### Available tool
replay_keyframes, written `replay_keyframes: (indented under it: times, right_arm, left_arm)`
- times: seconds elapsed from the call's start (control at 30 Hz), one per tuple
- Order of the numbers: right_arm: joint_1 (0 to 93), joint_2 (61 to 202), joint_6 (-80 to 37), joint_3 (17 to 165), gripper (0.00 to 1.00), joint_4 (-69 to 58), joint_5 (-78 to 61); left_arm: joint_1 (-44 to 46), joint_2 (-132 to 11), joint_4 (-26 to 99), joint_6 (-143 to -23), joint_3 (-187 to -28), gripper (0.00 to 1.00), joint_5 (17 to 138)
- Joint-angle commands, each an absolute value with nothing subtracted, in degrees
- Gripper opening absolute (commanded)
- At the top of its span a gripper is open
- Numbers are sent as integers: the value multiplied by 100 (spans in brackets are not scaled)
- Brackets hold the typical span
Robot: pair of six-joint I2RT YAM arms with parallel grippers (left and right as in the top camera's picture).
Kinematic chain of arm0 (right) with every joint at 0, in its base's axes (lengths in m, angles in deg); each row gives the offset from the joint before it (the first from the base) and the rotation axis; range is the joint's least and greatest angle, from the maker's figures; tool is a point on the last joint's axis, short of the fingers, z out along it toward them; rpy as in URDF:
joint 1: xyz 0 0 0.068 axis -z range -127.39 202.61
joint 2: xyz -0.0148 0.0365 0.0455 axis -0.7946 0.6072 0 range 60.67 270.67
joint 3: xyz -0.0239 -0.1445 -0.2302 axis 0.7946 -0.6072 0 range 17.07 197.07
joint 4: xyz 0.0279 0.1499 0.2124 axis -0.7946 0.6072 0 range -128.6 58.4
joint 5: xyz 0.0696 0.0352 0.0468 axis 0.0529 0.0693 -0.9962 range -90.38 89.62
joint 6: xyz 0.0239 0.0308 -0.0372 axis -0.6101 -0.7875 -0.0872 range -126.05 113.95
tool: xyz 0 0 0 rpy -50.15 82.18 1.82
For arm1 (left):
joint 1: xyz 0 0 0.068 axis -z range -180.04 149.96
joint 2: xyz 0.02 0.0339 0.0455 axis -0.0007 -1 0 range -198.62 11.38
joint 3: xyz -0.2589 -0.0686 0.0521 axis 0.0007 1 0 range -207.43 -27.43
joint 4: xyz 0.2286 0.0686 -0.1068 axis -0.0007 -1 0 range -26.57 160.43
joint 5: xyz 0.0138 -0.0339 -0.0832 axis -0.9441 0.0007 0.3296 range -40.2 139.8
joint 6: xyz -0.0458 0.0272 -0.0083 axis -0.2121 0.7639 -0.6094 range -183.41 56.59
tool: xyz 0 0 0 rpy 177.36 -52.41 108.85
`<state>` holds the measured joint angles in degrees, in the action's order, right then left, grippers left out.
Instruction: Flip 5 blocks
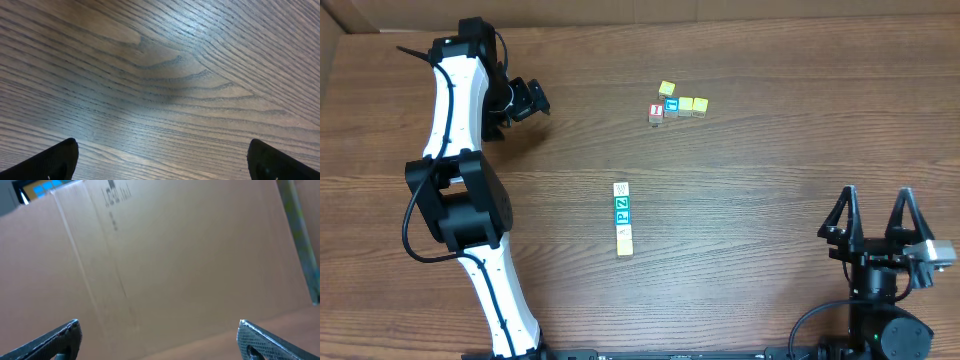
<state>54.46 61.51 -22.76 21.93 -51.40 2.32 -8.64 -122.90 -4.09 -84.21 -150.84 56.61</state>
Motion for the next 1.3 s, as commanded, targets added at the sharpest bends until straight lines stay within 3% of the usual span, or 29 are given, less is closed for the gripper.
replay_keyframes:
  times: [0.0, 0.37, 1.27]
  right_arm:
    - [5448, 6083, -2248, 1931, 100, -5114, 123]
    - [5418, 6083, -1380, 1752, 100, -3358, -172]
    - [5418, 6083, -1325, 1752, 100, -3378, -177]
  left_arm:
    - [-825, -12318, -405, -8397, -15209, 100, 5669]
    - [-825, -12318, -407, -8397, -15209, 100, 5669]
    - [-825, -12318, -405, -8397, -15209, 100, 5669]
